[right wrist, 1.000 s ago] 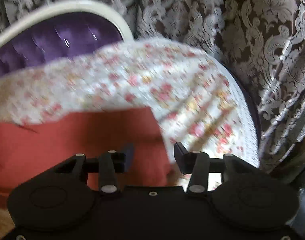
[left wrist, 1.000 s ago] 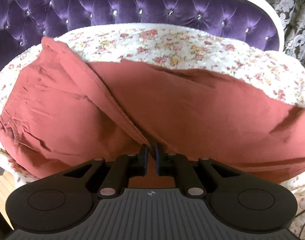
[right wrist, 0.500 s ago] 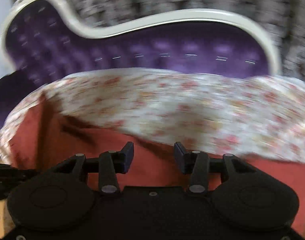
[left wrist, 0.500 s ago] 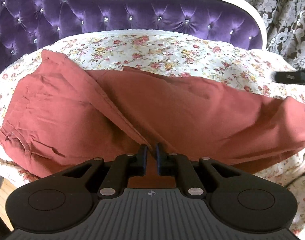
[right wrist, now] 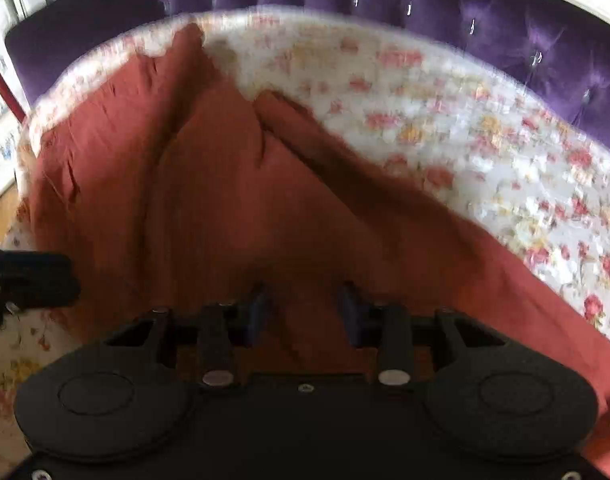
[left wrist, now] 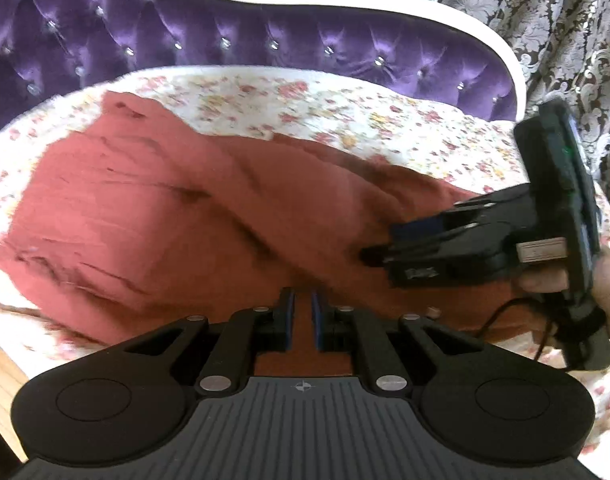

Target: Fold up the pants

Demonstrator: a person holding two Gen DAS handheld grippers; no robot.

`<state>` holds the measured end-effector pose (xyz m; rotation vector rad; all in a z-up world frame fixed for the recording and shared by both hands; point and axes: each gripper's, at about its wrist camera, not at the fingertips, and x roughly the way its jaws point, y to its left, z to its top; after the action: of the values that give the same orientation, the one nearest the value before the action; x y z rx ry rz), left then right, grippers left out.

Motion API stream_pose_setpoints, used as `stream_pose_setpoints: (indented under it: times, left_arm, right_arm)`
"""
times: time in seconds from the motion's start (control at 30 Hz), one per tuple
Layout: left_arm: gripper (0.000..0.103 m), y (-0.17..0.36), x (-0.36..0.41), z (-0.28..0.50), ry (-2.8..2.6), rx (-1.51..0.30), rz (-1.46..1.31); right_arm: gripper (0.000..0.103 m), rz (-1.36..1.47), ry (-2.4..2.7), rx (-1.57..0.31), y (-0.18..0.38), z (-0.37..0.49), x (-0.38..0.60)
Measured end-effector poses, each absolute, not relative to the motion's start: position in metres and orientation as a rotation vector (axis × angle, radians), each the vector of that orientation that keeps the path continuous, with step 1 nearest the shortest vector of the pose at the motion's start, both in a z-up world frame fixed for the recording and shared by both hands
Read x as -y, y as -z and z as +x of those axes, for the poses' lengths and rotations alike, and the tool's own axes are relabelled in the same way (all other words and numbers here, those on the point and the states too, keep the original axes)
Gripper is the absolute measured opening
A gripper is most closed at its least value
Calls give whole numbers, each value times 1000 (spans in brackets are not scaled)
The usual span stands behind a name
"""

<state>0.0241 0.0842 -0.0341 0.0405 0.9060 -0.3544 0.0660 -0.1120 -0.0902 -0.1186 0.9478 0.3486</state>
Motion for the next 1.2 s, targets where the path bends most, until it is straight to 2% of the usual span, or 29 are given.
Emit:
stream_pose_setpoints:
  times: [0.07,0.2,0.33,0.47,0.67,0.77,1.1,1.2]
  left_arm:
    - [11,32,-98,25,322,-905,43]
    - [11,29,-134,50,218,-909,40]
    - [11,24,-168,95,111,-882,38]
    - [11,30,-200,151,39,-915,-7]
    - [8,59,-228,206,-6,-1014,-44]
    - [6,74,-243,216,-34,-1037,-77]
    - [6,71,-243,221,-31,-1040,-52]
    - [6,71,-241,222,-41,-1037,-36]
  right_arm:
    - [47,-97,-360,-952,83,63,116]
    - [47,-79,-381,-836,47,56,113]
    - [52,-18,-458,-733,15,74,99]
    - [53,20,-536,-689,3,105,69]
    - [60,40,-580,-708,15,162,17]
    - [61,-8,-578,-741,26,188,-8]
    - [60,-48,-550,-821,60,221,-40]
    - [56,-65,-558,-815,60,220,-43]
